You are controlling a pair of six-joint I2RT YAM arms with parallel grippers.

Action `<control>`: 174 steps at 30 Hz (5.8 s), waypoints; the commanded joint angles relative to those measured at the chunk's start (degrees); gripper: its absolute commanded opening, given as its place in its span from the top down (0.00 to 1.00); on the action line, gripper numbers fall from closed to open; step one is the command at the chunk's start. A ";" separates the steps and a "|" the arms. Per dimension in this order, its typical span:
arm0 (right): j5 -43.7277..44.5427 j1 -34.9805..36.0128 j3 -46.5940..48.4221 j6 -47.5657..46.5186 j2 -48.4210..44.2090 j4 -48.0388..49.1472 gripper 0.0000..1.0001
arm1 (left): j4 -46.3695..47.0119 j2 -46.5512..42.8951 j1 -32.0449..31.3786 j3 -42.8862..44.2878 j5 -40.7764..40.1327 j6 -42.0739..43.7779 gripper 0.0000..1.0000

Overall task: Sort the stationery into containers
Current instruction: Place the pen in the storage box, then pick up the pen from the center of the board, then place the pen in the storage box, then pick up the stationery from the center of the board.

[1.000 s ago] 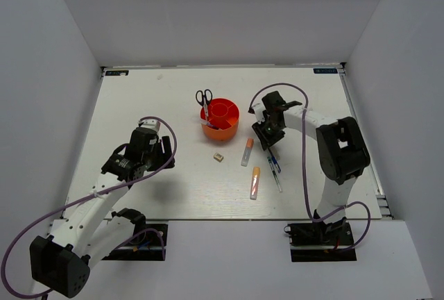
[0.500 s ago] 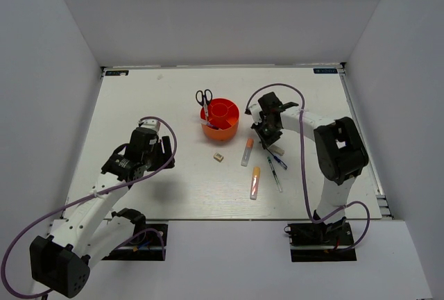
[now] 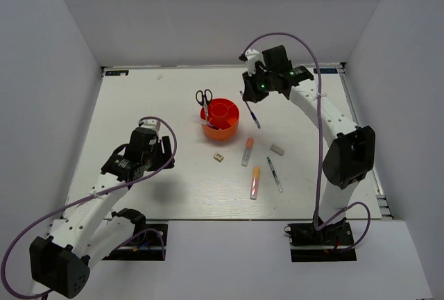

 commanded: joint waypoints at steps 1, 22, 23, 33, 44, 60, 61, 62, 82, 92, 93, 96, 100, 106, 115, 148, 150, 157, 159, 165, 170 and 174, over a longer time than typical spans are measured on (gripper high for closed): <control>-4.56 0.24 4.55 7.04 -0.14 5.21 1.00 | 0.50 -0.56 0.46 -0.42 -0.71 0.81 0.23; -1.84 -0.55 -4.23 23.49 6.01 38.19 1.00 | 0.68 1.28 0.46 -0.33 -1.41 1.43 0.23; -1.40 -0.73 -4.76 22.88 6.10 38.36 1.00 | 0.50 1.72 0.46 -0.33 -1.41 1.43 0.23; -2.97 -0.55 -14.52 23.05 5.57 46.89 0.79 | 0.41 1.90 0.46 -0.33 -2.11 1.51 0.23; -1.86 -1.34 -19.18 16.91 -6.10 40.40 0.42 | 0.50 1.55 0.55 -0.33 -0.80 1.43 0.23; 7.74 -1.17 -33.77 1.95 -17.54 -0.92 0.56 | 0.59 1.28 0.46 0.11 3.43 1.07 0.23; 7.92 -1.25 -33.86 2.13 -17.46 -1.18 0.57 | 0.59 1.29 0.46 0.02 3.34 0.90 0.23; 8.62 -1.43 -34.38 2.30 -17.19 -1.27 0.61 | 0.68 1.20 0.46 0.02 3.34 1.07 0.23; 10.82 0.86 -38.96 6.43 -6.65 4.17 0.65 | 0.68 1.11 0.38 -0.06 3.78 1.07 0.23; 14.16 2.52 -42.03 6.43 -3.04 5.41 0.82 | 0.59 0.76 0.38 -0.07 3.43 1.07 0.26; 15.29 2.70 -42.38 6.52 -2.78 5.49 0.85 | 0.59 0.85 0.46 0.02 3.43 1.07 0.26; 16.00 3.14 -42.65 6.43 -1.99 5.06 0.94 | 0.59 0.67 0.38 0.02 3.25 1.25 0.26; 12.94 3.49 -41.25 5.39 -3.73 4.00 1.00 | 0.50 0.67 0.38 0.02 3.25 1.07 0.26; -0.84 3.49 -25.66 2.48 -9.45 -0.65 1.00 | 0.59 0.93 0.46 -0.06 3.34 1.16 0.27; -12.72 4.98 -2.77 8.18 -4.10 5.63 1.00 | 0.94 1.55 0.46 -0.33 2.46 1.69 0.27; -17.04 9.38 -12.33 -10.44 2.94 34.50 0.55 | 1.99 4.54 0.38 -0.86 2.89 2.83 0.28; -16.78 9.82 -12.59 -10.44 1.53 33.45 0.45 | 2.26 4.54 0.46 -0.94 3.86 2.83 0.28; -12.14 9.82 -12.50 -6.06 -4.97 28.19 0.63 | 4.72 7.61 0.29 -0.51 10.01 1.34 0.98; -5.81 9.73 -12.85 -1.33 -8.46 25.20 1.00 | 5.68 10.49 -0.41 2.02 12.39 -0.93 1.00; 6.25 7.45 -21.90 5.20 -12.44 10.96 0.74 | 4.37 22.27 -14.30 12.04 0.63 -12.93 0.56; 7.56 4.02 -31.65 7.75 -16.66 8.48 0.66 | 6.20 32.65 -14.74 14.35 0.26 -34.04 0.35; 10.11 0.34 -34.21 8.45 -18.33 7.44 0.83 | 7.36 37.40 -15.62 17.50 -0.96 -42.51 0.35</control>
